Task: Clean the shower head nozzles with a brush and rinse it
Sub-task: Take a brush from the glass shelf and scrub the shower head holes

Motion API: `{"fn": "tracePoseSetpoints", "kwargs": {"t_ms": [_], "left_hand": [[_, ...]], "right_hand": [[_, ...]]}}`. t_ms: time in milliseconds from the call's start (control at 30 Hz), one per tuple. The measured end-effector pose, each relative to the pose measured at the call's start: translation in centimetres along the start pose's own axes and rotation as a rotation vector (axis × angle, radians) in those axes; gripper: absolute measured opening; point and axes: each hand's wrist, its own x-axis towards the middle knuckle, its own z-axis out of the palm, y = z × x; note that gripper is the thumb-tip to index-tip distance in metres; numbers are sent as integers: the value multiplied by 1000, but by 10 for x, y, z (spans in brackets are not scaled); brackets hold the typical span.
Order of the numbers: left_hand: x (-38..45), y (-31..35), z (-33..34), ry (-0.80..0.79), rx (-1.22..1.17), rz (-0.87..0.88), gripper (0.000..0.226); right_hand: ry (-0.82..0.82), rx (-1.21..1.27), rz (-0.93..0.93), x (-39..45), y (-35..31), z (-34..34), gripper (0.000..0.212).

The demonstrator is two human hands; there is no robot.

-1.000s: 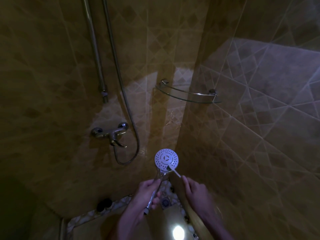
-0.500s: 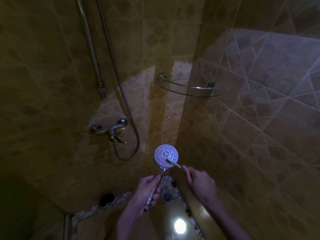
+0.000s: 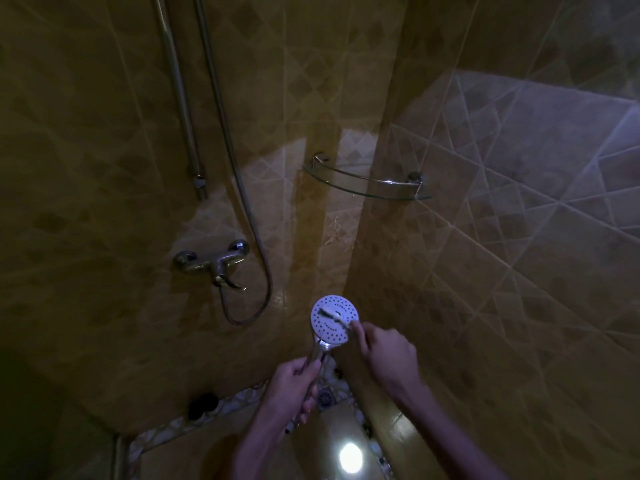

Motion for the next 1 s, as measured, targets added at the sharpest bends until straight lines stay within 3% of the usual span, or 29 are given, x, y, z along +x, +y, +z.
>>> {"fn": "tracePoseSetpoints", "kwargs": {"t_ms": [133,300,467,633,833,1000], "left_hand": [[0,-1,3,-8,25,-4,30],[-1,-8,-4,-4,64,10,22],[-1,-11,-8,-9,66,7,26],[3,-5,-12,-7,51,18,29],[8,-3,-8,13,24,-1,21],[11,-3,-10,28,-38,-41,18]], "right_hand": [[4,20,101,18,8,-13,57],[-88,-55,-168,-6,-7,1,66],[-104,-99,-33,38,5,-30,62],[-148,-121,-259,14,-23,-19,63],[-135,-182,-78,62,-12,-38,64],[-176,-159,-266,37,-14,-15,68]]}}
